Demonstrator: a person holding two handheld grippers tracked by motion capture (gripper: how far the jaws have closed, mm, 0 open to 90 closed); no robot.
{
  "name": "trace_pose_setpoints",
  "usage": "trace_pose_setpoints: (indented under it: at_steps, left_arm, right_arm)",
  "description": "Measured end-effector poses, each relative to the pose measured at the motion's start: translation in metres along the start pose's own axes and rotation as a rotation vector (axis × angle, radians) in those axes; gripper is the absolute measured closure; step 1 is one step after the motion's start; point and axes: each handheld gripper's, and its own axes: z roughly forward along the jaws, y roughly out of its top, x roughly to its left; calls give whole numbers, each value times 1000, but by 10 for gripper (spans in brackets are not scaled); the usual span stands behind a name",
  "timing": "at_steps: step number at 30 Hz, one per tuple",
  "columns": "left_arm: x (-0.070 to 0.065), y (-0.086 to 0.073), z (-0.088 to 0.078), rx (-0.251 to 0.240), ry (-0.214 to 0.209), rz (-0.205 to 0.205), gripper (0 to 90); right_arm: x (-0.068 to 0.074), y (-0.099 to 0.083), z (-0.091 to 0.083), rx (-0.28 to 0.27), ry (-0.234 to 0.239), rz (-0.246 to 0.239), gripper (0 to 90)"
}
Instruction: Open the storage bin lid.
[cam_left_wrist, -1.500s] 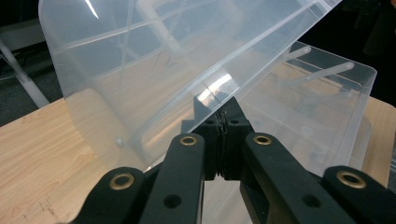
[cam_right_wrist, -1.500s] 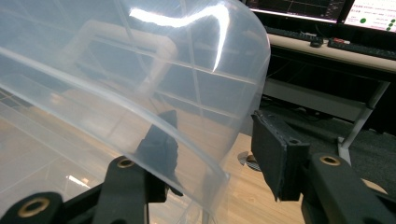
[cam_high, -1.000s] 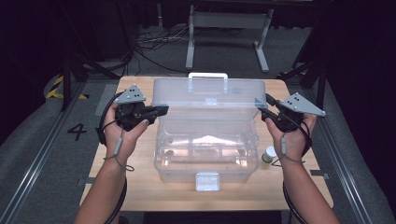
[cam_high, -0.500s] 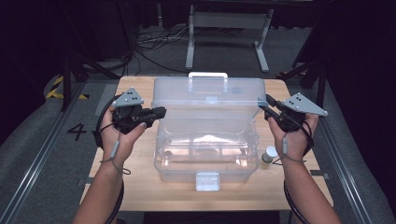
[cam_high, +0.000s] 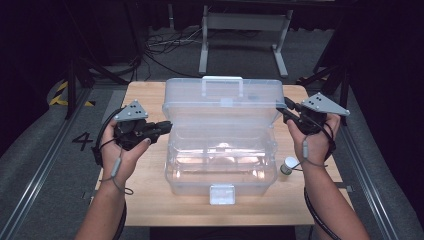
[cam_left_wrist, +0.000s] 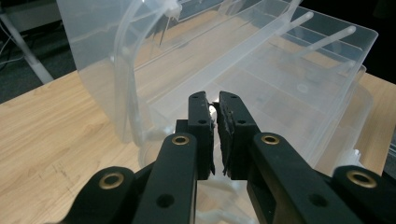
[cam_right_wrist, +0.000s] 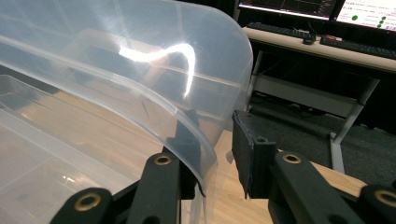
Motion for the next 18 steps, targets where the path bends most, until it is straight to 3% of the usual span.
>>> trace_pose_setpoints:
  at_steps: [5, 13, 18]
  left_arm:
    - [0, -7, -6, 17, 15, -12, 838]
    - [1, -17, -16, 44, 25, -30, 830]
    - [0, -22, -17, 89, 16, -31, 822]
  right_arm:
    - [-2, 3, 5, -7, -3, -1, 712]
    - [-7, 11, 12, 34, -4, -8, 726]
    - [-11, 17, 18, 68, 3, 12, 729]
